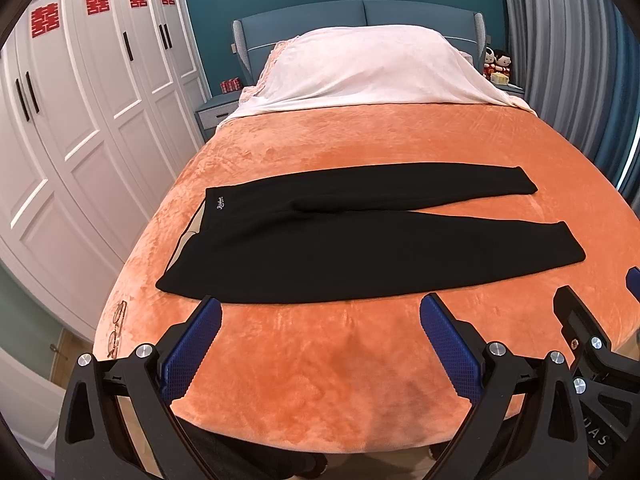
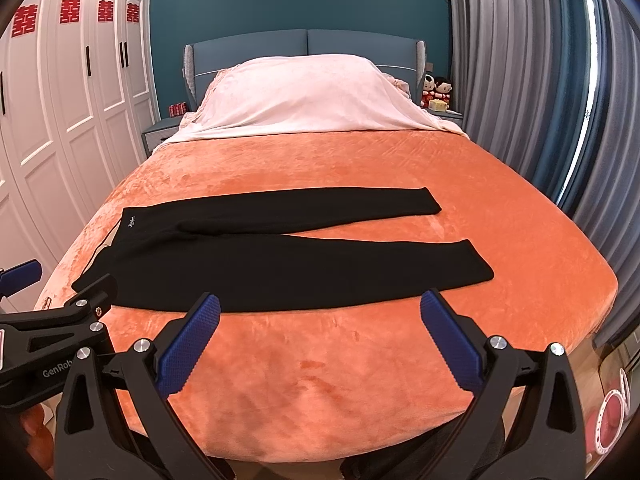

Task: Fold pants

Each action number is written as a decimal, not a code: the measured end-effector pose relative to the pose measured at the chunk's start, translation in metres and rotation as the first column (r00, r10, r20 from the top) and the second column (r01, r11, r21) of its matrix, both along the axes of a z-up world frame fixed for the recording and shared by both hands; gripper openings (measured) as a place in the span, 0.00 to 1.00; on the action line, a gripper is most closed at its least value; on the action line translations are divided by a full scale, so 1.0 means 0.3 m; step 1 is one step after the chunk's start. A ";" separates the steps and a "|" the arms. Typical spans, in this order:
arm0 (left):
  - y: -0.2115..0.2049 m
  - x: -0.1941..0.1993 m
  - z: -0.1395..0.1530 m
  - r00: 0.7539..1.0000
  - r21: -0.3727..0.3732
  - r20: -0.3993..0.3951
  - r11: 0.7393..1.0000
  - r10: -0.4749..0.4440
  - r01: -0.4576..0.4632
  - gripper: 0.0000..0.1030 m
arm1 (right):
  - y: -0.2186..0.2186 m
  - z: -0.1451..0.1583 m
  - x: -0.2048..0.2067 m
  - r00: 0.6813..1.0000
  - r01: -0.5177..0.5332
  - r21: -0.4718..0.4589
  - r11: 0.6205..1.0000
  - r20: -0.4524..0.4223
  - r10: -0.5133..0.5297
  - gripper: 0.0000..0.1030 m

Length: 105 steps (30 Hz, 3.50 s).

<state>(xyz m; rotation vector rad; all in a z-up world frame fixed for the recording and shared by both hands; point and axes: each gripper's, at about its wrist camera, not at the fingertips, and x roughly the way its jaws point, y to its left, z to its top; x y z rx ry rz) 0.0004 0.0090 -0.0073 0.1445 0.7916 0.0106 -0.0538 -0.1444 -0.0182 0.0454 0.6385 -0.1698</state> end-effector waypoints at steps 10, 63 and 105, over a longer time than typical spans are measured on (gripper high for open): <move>0.000 0.000 -0.001 1.000 0.000 0.000 1.000 -0.001 0.001 0.95 | 0.000 -0.001 0.000 1.000 0.000 0.001 1.000 -0.001 0.000 0.96; 0.780 1.389 -0.514 0.884 0.115 -0.218 0.910 0.414 -0.398 0.95 | -1.064 -0.521 1.426 0.943 0.202 0.132 0.970 -0.294 -0.157 0.96; 1.006 0.787 -0.474 0.888 -0.119 -0.403 0.949 0.222 -0.292 0.07 | -1.014 -0.457 0.773 0.971 -0.017 0.182 0.983 -0.233 0.060 0.09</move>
